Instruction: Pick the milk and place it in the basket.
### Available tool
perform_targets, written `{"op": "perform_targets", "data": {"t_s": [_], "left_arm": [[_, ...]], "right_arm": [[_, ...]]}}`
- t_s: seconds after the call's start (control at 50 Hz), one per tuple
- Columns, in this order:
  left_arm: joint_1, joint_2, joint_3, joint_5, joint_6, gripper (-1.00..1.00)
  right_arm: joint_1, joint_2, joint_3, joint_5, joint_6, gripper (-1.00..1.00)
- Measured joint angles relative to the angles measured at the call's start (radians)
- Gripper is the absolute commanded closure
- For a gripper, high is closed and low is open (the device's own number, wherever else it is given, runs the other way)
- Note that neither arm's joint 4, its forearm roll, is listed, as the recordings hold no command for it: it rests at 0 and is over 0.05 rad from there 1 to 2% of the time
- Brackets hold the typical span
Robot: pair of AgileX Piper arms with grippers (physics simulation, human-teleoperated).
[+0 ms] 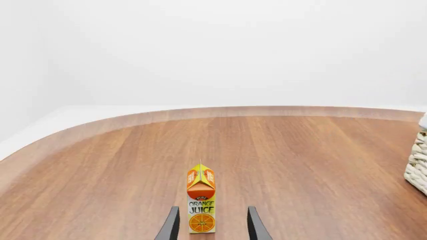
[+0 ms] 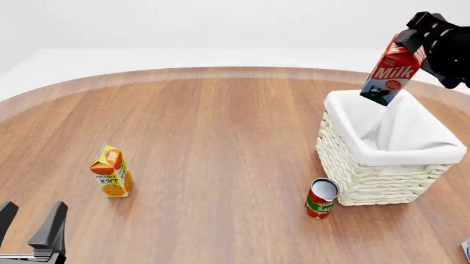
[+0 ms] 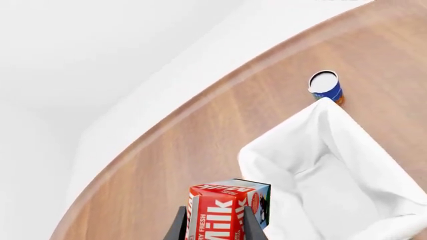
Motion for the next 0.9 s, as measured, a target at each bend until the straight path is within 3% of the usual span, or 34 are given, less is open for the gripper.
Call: {"op": "perform_targets", "data": {"t_s": [0.9], "left_arm": [[0.000,0.000,0.000,0.000,0.000,-1.00]], "right_arm": [[-0.109,0.034,0.070,-0.054,-0.018,1.00]]}}
